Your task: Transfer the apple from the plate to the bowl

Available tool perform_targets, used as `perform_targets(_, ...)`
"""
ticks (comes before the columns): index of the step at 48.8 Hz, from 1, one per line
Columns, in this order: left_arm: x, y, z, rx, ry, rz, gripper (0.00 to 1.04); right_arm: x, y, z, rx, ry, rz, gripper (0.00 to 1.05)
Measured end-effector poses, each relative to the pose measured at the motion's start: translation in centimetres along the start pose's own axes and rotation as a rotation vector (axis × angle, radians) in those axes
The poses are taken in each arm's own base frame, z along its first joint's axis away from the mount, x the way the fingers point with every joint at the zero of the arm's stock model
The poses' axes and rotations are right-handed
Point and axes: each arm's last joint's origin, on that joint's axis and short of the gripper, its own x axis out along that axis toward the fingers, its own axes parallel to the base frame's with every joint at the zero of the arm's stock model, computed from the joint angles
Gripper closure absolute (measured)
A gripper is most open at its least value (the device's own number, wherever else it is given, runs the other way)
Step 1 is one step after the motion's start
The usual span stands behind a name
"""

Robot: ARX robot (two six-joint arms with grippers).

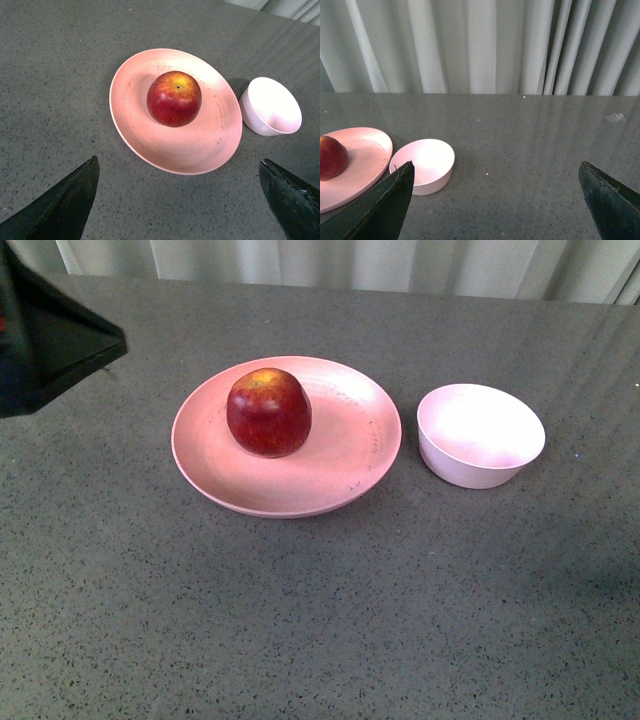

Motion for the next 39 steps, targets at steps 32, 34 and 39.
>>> perform_targets(32,11.0,-1.0,1.3,0.059,0.1,0.061,0.09,0.0,0.0,0.0,0.0,0.0,0.0,0.09)
perform_targets(34,11.4,-1.1,1.3,0.062,0.104,0.063,0.09,0.0,0.0,0.0,0.0,0.0,0.0,0.09)
perform_targets(39,12.5,-1.4,1.2,0.07,0.118,0.068,0.09,0.0,0.0,0.0,0.0,0.0,0.0,0.09)
